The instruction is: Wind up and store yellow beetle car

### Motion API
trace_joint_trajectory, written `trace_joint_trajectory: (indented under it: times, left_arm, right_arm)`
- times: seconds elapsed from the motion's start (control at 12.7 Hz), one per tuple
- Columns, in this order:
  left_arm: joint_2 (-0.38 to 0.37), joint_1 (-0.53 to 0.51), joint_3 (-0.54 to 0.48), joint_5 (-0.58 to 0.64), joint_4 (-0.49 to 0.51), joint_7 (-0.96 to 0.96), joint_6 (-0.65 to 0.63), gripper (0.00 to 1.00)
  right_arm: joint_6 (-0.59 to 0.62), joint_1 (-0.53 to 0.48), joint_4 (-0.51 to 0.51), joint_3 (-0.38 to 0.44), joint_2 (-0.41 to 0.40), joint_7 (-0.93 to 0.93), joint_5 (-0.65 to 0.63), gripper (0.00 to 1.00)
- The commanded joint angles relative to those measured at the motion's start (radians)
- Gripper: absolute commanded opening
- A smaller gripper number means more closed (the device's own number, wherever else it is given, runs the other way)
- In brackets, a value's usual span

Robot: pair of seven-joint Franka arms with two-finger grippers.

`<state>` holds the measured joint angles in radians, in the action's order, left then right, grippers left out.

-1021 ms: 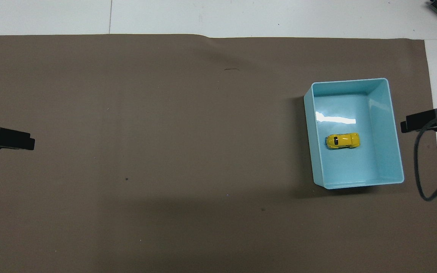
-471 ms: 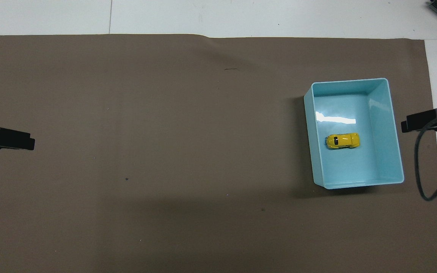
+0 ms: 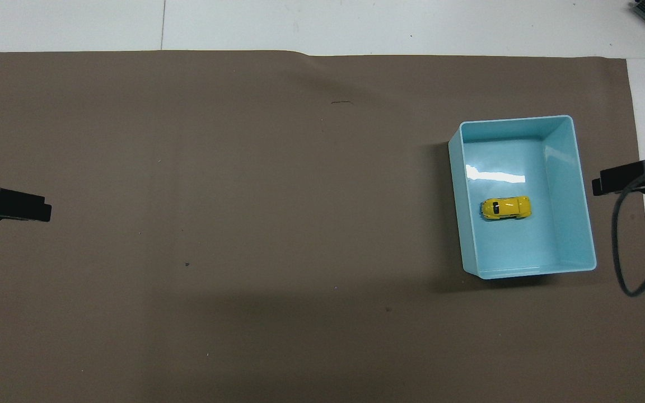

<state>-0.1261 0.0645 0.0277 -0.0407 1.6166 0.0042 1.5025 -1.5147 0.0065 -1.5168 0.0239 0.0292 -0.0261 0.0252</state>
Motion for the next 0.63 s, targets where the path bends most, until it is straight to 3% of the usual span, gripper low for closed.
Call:
trace_joint_trajectory:
  times: [0.0, 0.55]
  left_arm:
    - [0.003, -0.017, 0.009, -0.007, -0.015, 0.010, -0.019, 1.00]
    - [0.003, -0.017, 0.009, -0.007, -0.015, 0.010, -0.019, 1.00]
  right_arm:
    - [0.005, -0.005, 0.003, -0.001, 0.008, 0.011, -0.002, 1.00]
    - [0.005, -0.023, 0.001, -0.001, 0.008, 0.012, -0.008, 1.00]
